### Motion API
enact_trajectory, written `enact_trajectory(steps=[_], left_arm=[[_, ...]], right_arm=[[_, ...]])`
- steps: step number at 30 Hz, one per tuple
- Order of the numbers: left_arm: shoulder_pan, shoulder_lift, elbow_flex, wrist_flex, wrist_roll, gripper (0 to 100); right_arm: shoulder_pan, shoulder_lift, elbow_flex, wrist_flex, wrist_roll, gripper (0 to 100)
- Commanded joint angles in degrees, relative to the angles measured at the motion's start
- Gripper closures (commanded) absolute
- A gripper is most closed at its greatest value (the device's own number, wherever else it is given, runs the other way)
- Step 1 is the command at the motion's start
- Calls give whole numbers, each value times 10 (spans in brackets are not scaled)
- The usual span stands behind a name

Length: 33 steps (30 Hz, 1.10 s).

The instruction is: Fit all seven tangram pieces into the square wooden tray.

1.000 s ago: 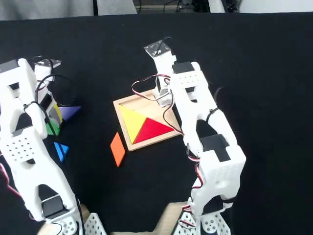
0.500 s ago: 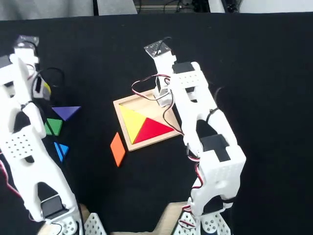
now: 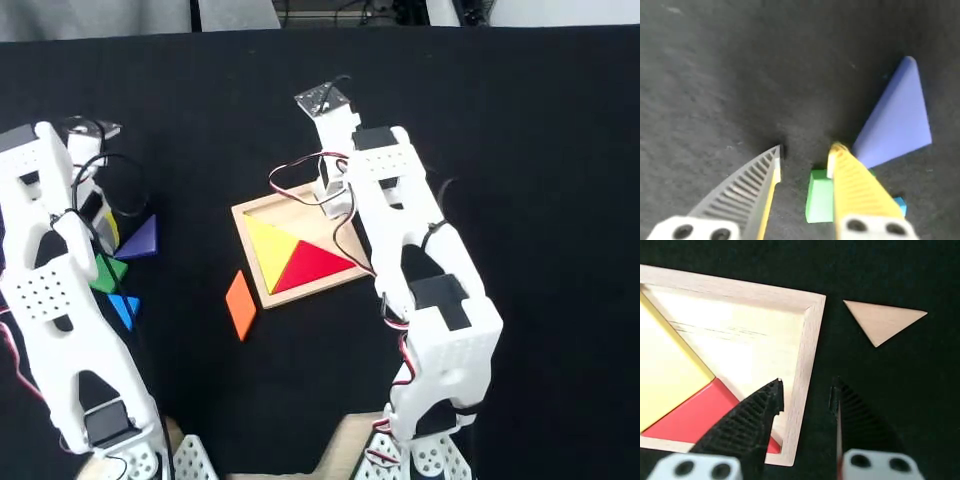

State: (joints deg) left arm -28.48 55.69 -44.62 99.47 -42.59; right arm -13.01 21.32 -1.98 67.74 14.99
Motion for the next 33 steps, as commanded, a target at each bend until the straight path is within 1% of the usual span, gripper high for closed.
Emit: enact_trajectory(steps=[1, 4, 7, 13, 15, 20, 23, 25, 27, 29, 33], left_arm=[[32, -4, 51, 12, -4, 863], [67, -4, 58, 9, 39, 865], [91, -16, 55, 12, 65, 865], [171, -68, 162, 7, 69, 866], [196, -91, 189, -6, 72, 866], [255, -155, 240, -52, 131, 864], [277, -198, 255, -53, 156, 866], [270, -243, 251, -34, 166, 866], [247, -301, 247, -17, 167, 866], [213, -361, 249, -12, 169, 866], [137, -471, 278, -16, 199, 863]], right_arm=[[-5, -40, -4, -8, -1, 832], [-5, -40, -4, -8, -1, 832], [-4, -40, -4, -8, -1, 832], [-4, -40, -4, -8, -1, 832], [-4, -40, -4, -8, -1, 832], [-4, -40, -4, -8, -1, 832], [-4, -40, -4, -8, -1, 832], [-4, -40, -4, -8, -1, 832], [-4, -40, -4, -8, -1, 832], [-4, -40, -4, -8, -1, 832], [-3, -44, -7, -8, -1, 832]])
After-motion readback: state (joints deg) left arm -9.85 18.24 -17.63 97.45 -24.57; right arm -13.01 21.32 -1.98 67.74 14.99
